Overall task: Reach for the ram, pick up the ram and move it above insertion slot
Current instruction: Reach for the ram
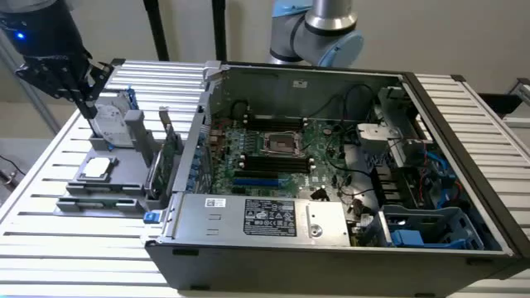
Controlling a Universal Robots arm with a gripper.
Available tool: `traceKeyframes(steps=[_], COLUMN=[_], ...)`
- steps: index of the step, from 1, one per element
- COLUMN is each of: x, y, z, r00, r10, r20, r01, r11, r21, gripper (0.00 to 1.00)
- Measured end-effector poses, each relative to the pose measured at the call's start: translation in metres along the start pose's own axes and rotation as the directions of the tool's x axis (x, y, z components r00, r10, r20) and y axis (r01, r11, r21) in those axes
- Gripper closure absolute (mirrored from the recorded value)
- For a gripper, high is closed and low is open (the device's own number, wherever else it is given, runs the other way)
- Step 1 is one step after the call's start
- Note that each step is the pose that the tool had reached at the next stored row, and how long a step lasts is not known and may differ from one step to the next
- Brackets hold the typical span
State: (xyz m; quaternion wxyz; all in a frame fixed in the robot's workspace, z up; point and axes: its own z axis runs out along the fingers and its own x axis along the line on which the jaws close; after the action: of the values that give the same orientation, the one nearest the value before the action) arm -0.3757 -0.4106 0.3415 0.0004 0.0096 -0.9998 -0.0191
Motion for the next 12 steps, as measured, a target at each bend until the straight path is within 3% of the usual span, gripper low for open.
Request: traceKeyframes(steps=[12], x=[0.0000], y=[-0.0001], z=[0.0000], r00=[1.0000], r10=[0.000], r20=[0.0000], r01=[0.000], r11=[1.0000], r21=[0.0000], gripper=[0.89])
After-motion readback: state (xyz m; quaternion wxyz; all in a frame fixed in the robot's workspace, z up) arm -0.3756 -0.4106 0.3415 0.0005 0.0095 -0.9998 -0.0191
